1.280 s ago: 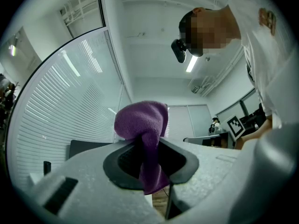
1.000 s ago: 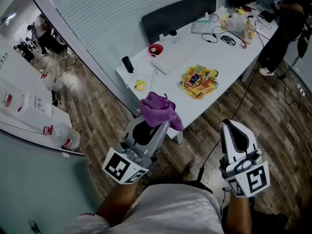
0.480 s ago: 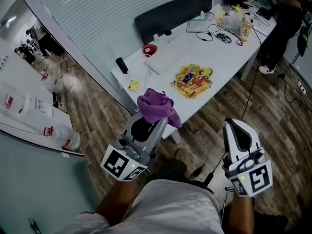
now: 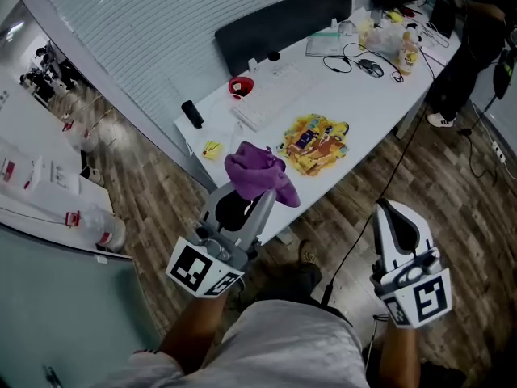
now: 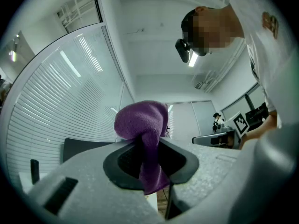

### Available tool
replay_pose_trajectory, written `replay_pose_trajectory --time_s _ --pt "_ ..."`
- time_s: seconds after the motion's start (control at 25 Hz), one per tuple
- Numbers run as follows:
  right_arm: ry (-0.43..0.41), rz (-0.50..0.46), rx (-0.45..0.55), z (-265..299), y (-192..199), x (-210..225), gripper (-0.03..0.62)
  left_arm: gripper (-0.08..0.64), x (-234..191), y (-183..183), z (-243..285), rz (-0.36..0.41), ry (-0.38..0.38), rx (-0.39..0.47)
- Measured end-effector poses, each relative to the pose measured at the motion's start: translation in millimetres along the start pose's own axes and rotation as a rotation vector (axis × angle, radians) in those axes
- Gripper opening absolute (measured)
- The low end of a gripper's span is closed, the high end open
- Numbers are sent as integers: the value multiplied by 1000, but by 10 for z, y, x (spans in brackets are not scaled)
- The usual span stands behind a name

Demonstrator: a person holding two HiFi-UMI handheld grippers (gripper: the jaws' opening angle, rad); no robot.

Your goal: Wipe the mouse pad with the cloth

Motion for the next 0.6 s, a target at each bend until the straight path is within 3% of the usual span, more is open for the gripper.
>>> replay_pose_trajectory --time_s 0.6 --pt "-82 -20 -92 1053 243 1000 11 83 -740 471 975 -25 -88 -18"
Point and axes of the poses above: the fingertips, and each gripper's own axes: z forward along the fingers, x to its right, y out of its underside, the point moved 5 cm from there along -z, backward along the fingers, and after that the axes turned 6 degrees about -y, right-handed, at the moved point
